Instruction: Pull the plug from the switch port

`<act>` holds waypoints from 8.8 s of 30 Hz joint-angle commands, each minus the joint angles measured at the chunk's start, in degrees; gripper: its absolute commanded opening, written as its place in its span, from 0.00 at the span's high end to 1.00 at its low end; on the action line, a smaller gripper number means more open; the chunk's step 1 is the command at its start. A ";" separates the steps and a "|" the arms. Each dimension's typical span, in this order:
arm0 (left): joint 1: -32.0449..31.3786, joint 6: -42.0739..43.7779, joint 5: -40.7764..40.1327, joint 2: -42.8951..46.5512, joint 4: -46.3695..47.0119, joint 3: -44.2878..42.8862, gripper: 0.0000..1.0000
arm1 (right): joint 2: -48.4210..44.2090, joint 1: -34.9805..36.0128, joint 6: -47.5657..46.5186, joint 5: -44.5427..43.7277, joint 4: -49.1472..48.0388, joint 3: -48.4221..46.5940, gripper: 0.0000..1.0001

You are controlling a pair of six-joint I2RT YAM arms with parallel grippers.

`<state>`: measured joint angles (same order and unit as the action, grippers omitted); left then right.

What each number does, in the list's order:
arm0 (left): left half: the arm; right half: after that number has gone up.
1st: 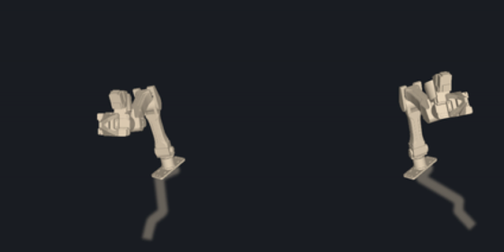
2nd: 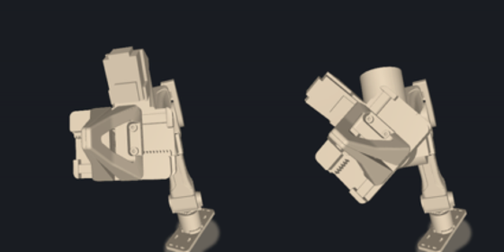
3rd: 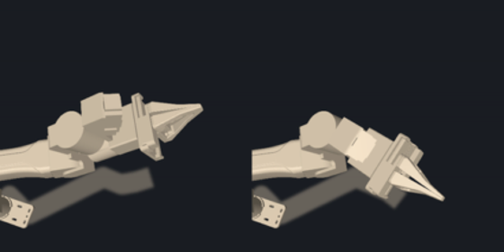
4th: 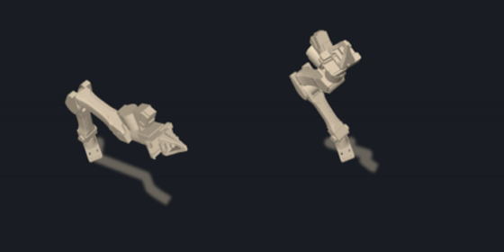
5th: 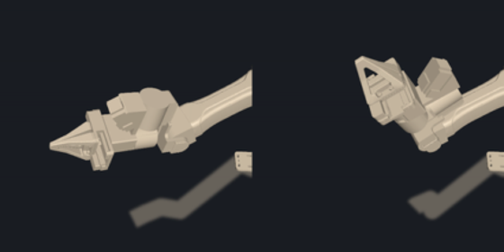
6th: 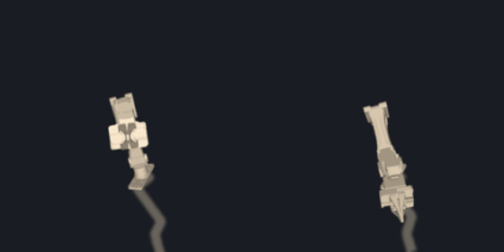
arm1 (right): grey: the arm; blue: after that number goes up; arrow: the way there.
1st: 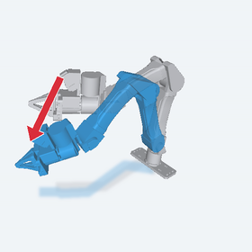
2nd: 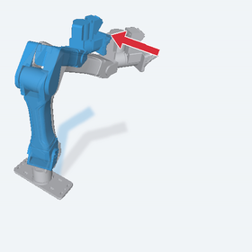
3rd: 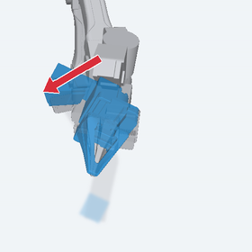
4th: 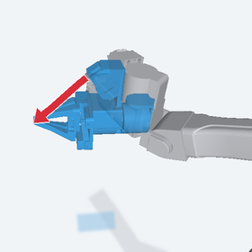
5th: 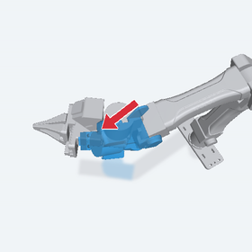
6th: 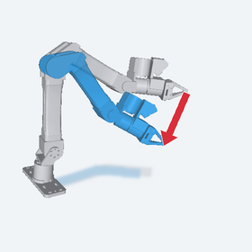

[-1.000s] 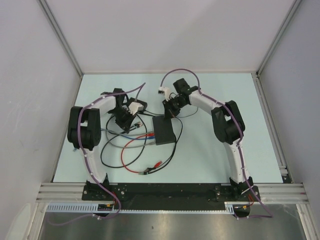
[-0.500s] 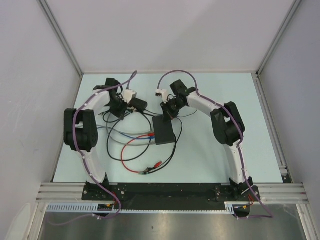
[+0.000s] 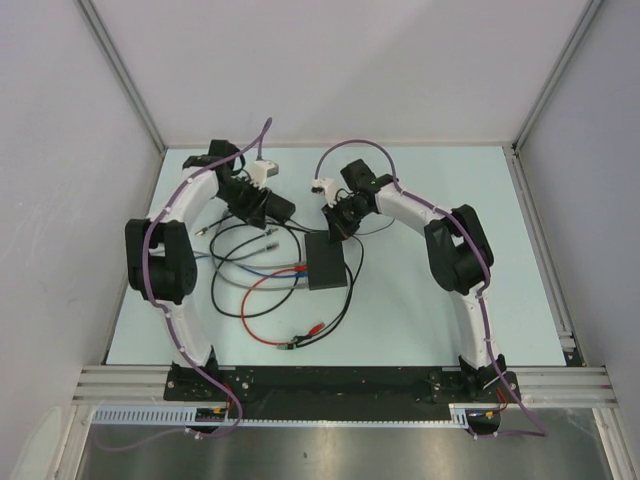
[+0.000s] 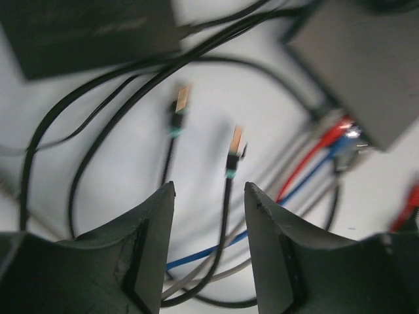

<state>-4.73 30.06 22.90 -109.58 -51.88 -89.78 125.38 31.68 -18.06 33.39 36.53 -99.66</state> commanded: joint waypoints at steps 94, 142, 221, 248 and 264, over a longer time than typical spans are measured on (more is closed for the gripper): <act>-10.30 -7.04 30.99 -23.40 -7.36 -2.95 0.71 | 0.48 1.80 -4.35 -1.66 0.64 2.71 1.00; -9.15 -8.70 30.01 -22.00 -6.58 -4.97 1.00 | 2.76 3.56 -6.90 -7.90 1.52 5.53 1.00; 1.47 -13.97 -15.41 -16.97 -2.71 -31.49 1.00 | 2.50 4.00 -8.30 -7.90 2.58 5.44 1.00; 3.43 -20.13 31.25 -2.06 11.42 -8.70 0.34 | 2.68 4.27 -7.69 -8.95 1.87 5.44 1.00; -3.88 -11.88 36.87 -2.30 10.22 15.50 0.50 | -7.08 2.95 -6.10 -1.83 4.25 6.57 1.00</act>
<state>-7.94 14.57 56.82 -110.15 -42.63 -76.71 122.21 35.03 -24.03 31.79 39.31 -95.29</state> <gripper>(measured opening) 0.505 0.008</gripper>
